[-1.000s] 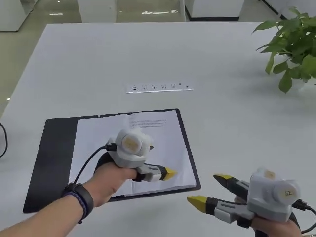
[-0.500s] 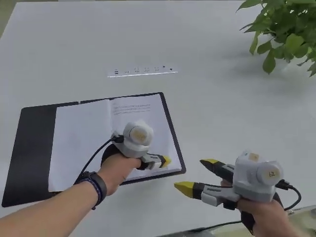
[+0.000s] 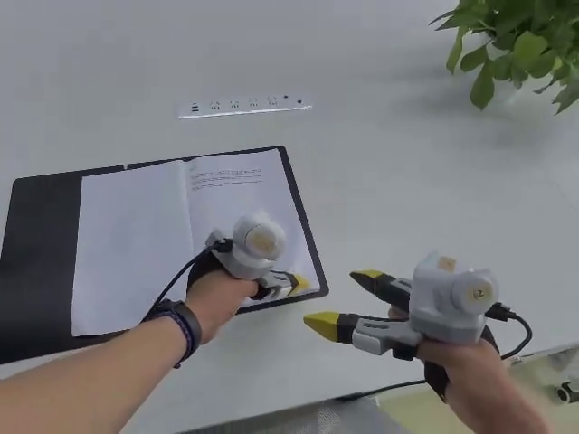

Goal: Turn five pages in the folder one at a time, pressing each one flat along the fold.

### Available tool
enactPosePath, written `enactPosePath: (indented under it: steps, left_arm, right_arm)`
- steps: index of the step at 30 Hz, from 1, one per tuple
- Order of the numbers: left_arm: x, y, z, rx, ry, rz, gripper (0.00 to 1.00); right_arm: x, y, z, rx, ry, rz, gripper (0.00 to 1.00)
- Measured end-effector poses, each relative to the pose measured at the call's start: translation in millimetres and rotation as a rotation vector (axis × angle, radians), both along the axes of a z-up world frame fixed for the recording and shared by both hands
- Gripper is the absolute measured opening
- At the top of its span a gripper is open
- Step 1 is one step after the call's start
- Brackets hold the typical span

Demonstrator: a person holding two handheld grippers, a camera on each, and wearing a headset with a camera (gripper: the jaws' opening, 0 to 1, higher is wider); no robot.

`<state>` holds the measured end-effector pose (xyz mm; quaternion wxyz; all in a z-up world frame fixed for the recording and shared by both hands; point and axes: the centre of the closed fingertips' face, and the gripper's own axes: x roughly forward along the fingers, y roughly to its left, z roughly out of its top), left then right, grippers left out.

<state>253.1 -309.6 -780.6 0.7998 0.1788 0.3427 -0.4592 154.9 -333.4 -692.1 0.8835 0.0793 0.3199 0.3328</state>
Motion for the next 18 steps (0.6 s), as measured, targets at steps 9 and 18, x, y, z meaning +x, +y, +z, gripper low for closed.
enactPosePath:
  steps: [9,18]
  left_arm:
    - [3.7,2.7,-0.4,-0.016,-0.005,-0.005,0.64]
    - [6.0,5.0,-0.2,-0.041,-0.002,-0.014,0.60]
  right_arm:
    - [4.7,0.0,-4.5,0.013,0.009,-0.006,0.68]
    - [24.3,-1.0,-9.4,0.033,0.010,-0.010,0.65]
